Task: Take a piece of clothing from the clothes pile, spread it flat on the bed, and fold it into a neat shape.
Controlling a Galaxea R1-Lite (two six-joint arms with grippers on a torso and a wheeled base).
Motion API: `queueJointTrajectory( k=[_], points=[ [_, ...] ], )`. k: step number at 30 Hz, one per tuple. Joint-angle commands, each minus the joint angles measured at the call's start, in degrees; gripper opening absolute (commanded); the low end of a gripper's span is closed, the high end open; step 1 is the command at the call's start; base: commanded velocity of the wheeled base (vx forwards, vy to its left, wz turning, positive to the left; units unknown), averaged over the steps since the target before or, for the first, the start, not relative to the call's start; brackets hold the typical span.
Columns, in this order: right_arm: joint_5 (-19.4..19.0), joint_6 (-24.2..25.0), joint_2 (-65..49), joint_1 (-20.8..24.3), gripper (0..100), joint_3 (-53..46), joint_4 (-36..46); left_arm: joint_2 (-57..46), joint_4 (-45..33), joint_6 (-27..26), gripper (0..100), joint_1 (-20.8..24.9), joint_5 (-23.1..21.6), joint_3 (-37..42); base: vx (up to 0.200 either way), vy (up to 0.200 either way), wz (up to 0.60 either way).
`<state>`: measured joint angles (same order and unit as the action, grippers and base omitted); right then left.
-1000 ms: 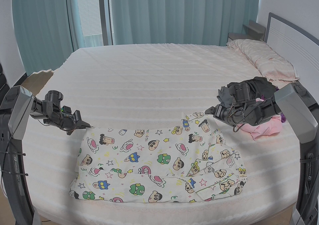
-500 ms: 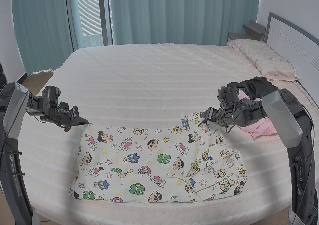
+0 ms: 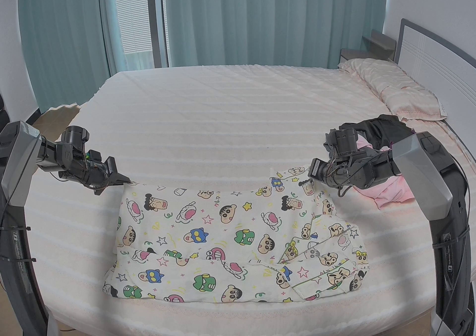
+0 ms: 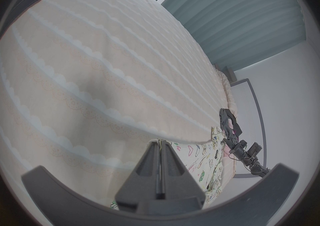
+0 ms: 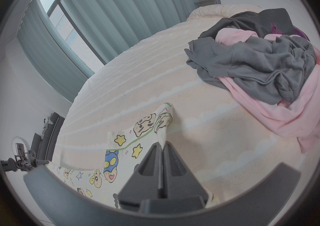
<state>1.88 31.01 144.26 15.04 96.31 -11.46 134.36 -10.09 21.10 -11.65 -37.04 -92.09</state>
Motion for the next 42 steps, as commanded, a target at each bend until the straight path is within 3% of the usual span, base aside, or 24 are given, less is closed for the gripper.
queueJointTrajectory(
  k=[1, 14, 30, 36, 42],
  points=[
    [0.1, 0.7, -2.7, 0.1, 0, -1.5, -0.4, -1.8, 0.2, 0.0, 0, -0.1, 0.3, 1.2, 0.000, 0.000, 0.00],
    [0.4, 0.5, -3.0, 0.2, 0, -5.3, -10.1, -1.7, 1.8, -0.3, 0, -0.9, 2.8, 0.9, 0.000, 0.000, 0.00],
    [1.3, 0.1, -5.6, 0.1, 0, -7.8, -10.3, -1.4, 4.6, -1.3, 0, -0.7, 2.9, 2.2, 0.000, 0.000, 0.00],
    [0.6, -0.3, -9.0, 0.1, 0, -13.1, -10.4, -1.6, 4.4, -7.7, 0, -0.7, 3.0, 5.3, 0.000, 0.000, 0.00],
    [-0.4, -0.7, -11.5, 0.1, 0, -16.1, -10.3, -2.9, 4.6, -8.4, 0, -0.7, 2.9, 6.9, 0.000, 0.000, 0.00]
  ],
)
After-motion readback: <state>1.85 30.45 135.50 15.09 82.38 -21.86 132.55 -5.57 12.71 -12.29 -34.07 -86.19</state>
